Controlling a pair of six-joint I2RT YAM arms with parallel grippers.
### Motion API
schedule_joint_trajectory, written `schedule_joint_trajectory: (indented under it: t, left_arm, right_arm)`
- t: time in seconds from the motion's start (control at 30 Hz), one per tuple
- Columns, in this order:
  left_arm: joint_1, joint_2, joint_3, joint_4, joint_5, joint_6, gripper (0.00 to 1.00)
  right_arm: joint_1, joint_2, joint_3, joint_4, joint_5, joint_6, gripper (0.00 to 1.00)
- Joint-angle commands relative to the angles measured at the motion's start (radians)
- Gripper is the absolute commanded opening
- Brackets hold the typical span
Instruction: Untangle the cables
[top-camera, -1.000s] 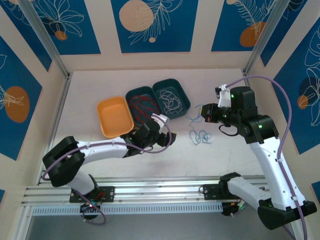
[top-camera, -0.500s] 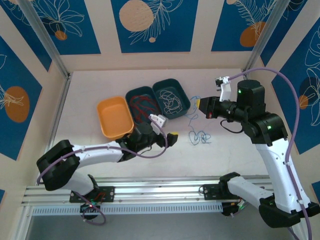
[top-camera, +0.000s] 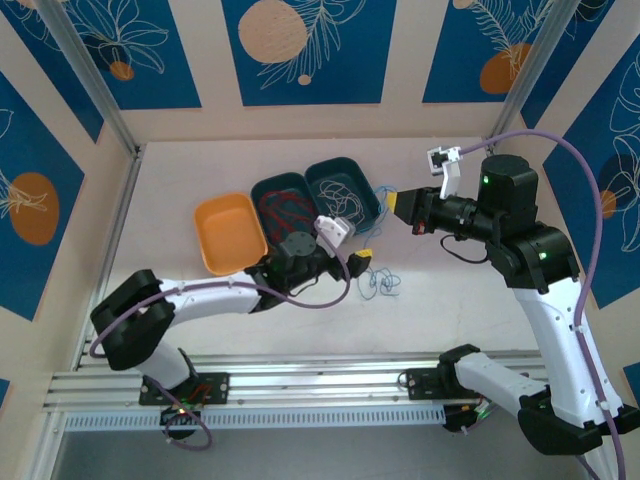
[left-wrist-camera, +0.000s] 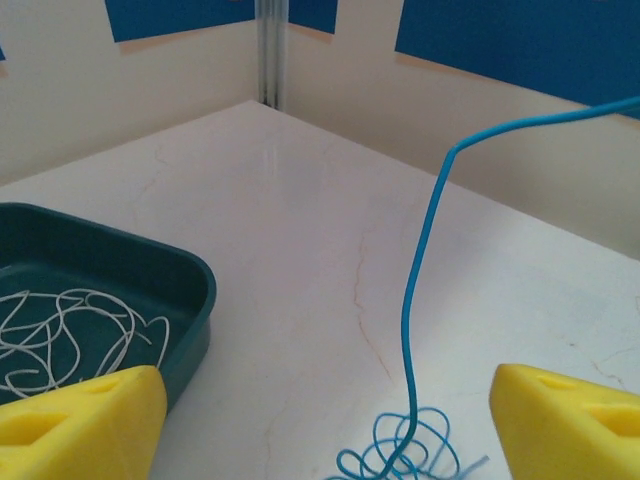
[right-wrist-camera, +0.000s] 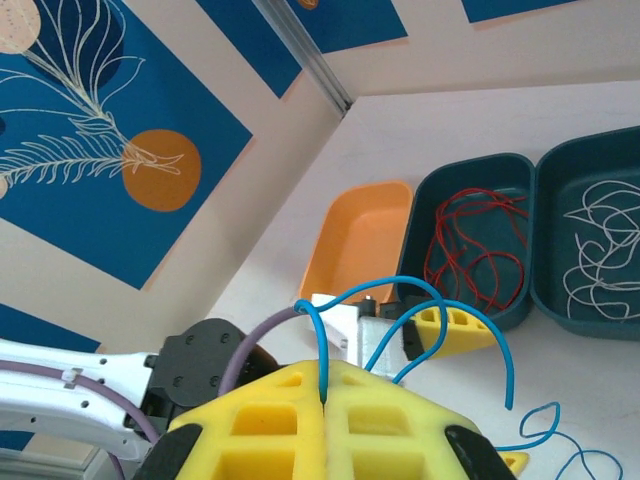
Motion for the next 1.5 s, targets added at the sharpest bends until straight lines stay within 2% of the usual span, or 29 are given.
schedule_joint_trajectory:
  t: [0.0,0.1,0.37,0.4,0.53,0.7,0.8,0.93,1.13,1.2,1.37,1.47]
  left_arm:
    - [-0.002,0.043,0.043,0.035,0.034,0.012,0.78]
    - [-0.002,0.069,0.053,0.041,0.037,-0.008,0.66]
    - [0.001,0.063,0.040,0.027,-0.110,-0.064,0.12]
    - [0.004,0.056,0.035,0.025,-0.124,-0.074,0.09]
    - [0.014,-0.005,0.001,0.001,-0.191,-0.116,0.05]
    - [0.025,-0.126,-0.050,-0.063,-0.296,-0.148,0.00]
    - [0.031,-0.198,-0.074,-0.099,-0.324,-0.151,0.00]
    - [0.033,-0.270,-0.096,-0.111,-0.319,-0.150,0.00]
    - [0.033,-0.299,-0.078,-0.134,-0.219,-0.156,0.00]
    - [0.034,-0.303,-0.078,-0.122,-0.196,-0.162,0.00]
    - [0.033,-0.309,-0.078,-0.102,-0.159,-0.157,0.00]
    - [0.031,-0.310,-0.075,-0.084,-0.126,-0.149,0.00]
  right_arm:
    - [0.010,-0.004,0.044,0.026,-0.045,0.013,0.00]
    - [0.011,-0.006,0.058,0.022,-0.048,0.012,0.00]
    - [0.013,-0.039,0.042,0.023,-0.024,0.008,0.00]
    - [0.012,-0.042,0.037,0.020,-0.015,0.007,0.00]
    - [0.012,-0.064,0.012,-0.014,0.125,-0.002,0.00]
    - [0.002,-0.107,-0.032,-0.100,0.514,0.044,0.00]
    - [-0.019,-0.106,-0.048,-0.156,0.652,0.080,0.00]
    - [-0.044,-0.108,-0.091,-0.163,0.694,0.111,0.00]
    - [-0.066,-0.106,-0.161,-0.141,0.607,0.141,0.06]
    - [-0.069,-0.107,-0.181,-0.146,0.595,0.150,0.11]
    - [-0.098,-0.104,-0.228,-0.172,0.607,0.172,0.35]
    - [-0.121,-0.091,-0.254,-0.171,0.584,0.174,0.42]
